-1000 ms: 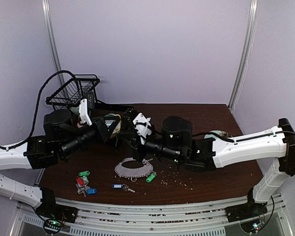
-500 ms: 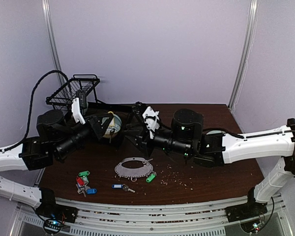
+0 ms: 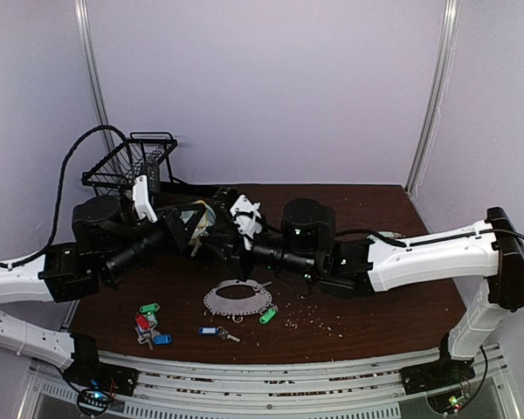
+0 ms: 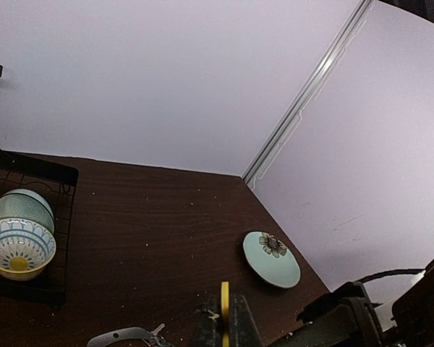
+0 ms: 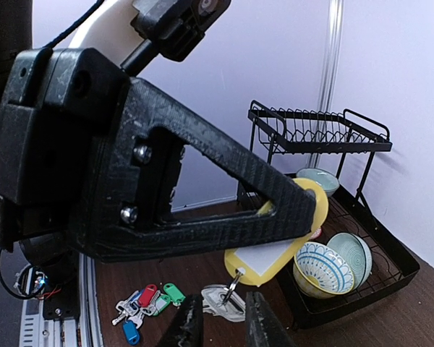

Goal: Put the keys on the keyring

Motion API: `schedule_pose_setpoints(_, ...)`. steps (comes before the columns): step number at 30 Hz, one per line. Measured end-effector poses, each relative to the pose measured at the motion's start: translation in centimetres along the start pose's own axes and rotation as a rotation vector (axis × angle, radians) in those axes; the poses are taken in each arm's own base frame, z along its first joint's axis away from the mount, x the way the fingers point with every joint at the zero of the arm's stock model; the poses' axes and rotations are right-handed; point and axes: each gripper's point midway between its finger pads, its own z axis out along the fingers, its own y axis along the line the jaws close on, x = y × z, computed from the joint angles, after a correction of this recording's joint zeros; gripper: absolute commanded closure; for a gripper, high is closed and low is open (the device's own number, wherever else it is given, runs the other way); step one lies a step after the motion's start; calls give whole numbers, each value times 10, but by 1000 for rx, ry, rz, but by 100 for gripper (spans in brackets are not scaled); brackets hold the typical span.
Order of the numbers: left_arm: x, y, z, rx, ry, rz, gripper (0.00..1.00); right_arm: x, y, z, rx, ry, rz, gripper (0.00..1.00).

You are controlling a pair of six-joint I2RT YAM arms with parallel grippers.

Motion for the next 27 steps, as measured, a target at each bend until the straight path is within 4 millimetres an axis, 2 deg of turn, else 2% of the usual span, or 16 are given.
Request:
schedule_pose_setpoints(4,0,0,0,-1,0,1,100,-2,-1,4,5,-4,6,93)
schedule_pose_setpoints(6,0,0,0,-1,-2,0,100,-2,-1,5,6,-4,8,99)
schedule_pose_setpoints(16,-1,2,0,-13,-7,1,100,0,-4,6,25,3,14,100)
schedule_pose_setpoints(17,-2,3,-1,-16,-10,0,97,0,-4,5,26,2,14,100)
schedule_pose_setpoints(20,-1,8,-4,-30,-17,0,63,-1,-4,3,26,2,17,100)
schedule_pose_setpoints(21,-1,11,-5,-38,-19,5,55,-1,-4,1,26,3,17,100)
schedule_pose_setpoints(24,-1,18,-10,-64,-24,-6,43,-2,-6,-9,26,13,17,100)
schedule_pose_setpoints(27,-2,31,-19,-108,-32,-10,40,-6,-8,-25,25,22,16,100)
